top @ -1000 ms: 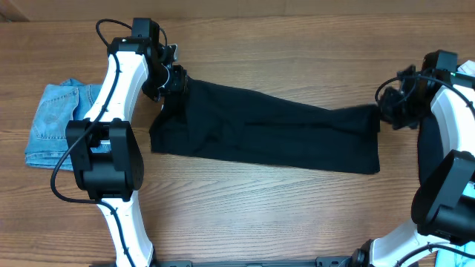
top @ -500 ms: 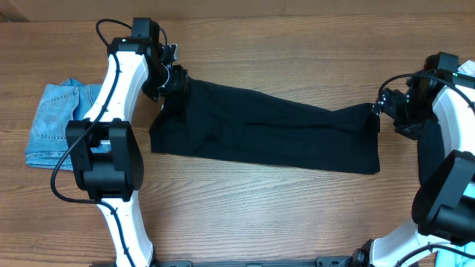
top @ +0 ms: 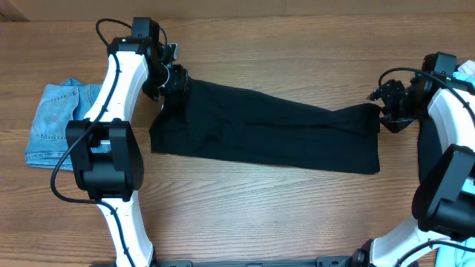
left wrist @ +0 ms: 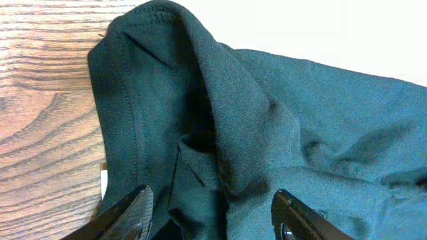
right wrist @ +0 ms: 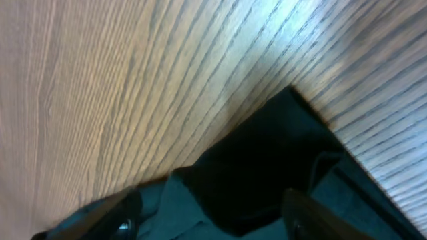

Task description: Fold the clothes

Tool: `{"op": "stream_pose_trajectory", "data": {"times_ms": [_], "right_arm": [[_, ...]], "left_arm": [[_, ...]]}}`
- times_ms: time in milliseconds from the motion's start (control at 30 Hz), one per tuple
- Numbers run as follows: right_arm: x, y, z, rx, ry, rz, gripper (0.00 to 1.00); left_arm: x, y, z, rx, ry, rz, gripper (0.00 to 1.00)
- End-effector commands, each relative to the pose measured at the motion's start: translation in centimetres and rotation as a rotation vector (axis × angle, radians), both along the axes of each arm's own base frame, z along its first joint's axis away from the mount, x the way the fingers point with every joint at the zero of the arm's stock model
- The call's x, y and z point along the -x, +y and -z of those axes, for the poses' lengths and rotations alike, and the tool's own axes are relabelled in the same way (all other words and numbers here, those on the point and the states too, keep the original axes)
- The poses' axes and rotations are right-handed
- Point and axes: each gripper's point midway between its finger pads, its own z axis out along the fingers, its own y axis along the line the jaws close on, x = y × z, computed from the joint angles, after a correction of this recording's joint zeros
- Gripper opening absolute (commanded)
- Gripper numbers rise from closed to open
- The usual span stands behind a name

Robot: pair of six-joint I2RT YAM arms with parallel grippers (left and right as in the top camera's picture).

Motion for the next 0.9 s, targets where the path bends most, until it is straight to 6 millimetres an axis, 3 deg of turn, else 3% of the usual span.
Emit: {"op": "stream_pose_trajectory", "data": {"times_ms": [0,67,133,233,267,433,500,600,667,700,733,867], "right_arm": [[0.5,0.5,0.4,-0.028,0.025,0.007,0.59],[0.9,0.3,0.8,-0.015,0.04,0.012,0.59],[1.2,0.4,1.3,-0.016,0.046,0.012,0.48],[1.6,-0.3,1.7,0.034,0.067,0.005,0.07],[1.3,-0.4,1.6,0.052,0.044,-0.037,0.04],[-1.6,-1.5,-2.7,0.244,-0.195,-0.334,0.04],[-2.1,-1.6,-4.2,0.29,-0.25,-0.377,0.04],[-0.8,-0.2,-4.7,0.111,-0.185,-0.169,0.04],[-0.4,2.8,-5.4,-0.146,-0.147,-0.036,0.04],[-0.7,4.5,-6.4,-0.242,-0.173,-0.05,0.04],[-1.0,5.0,-6.7,-0.258,-0.189,-0.063,0.04],[-0.1,2.8,-4.8,-0.112,-0.089,0.034,0.04]], "left_arm": [[-0.7,0.0,-1.5,0.014,-0.041,-0.005,0.59],[-0.7,0.0,-1.5,0.014,-0.04,-0.005,0.59],[-0.7,0.0,-1.5,0.014,-0.04,-0.004,0.58],[-0.7,0.0,-1.5,0.014,-0.037,-0.005,0.58],[-0.6,0.0,-1.5,0.014,-0.036,-0.005,0.57],[-0.6,0.0,-1.5,0.014,-0.035,-0.005,0.58],[-0.7,0.0,-1.5,0.014,-0.037,-0.005,0.58],[-0.7,0.0,-1.5,0.014,-0.037,-0.005,0.58],[-0.7,0.0,-1.5,0.013,-0.04,-0.005,0.59],[-0.8,0.0,-1.5,0.014,-0.042,-0.005,0.59],[-0.7,0.0,-1.5,0.014,-0.041,-0.005,0.59],[-0.6,0.0,-1.5,0.014,-0.037,-0.005,0.59]]}}
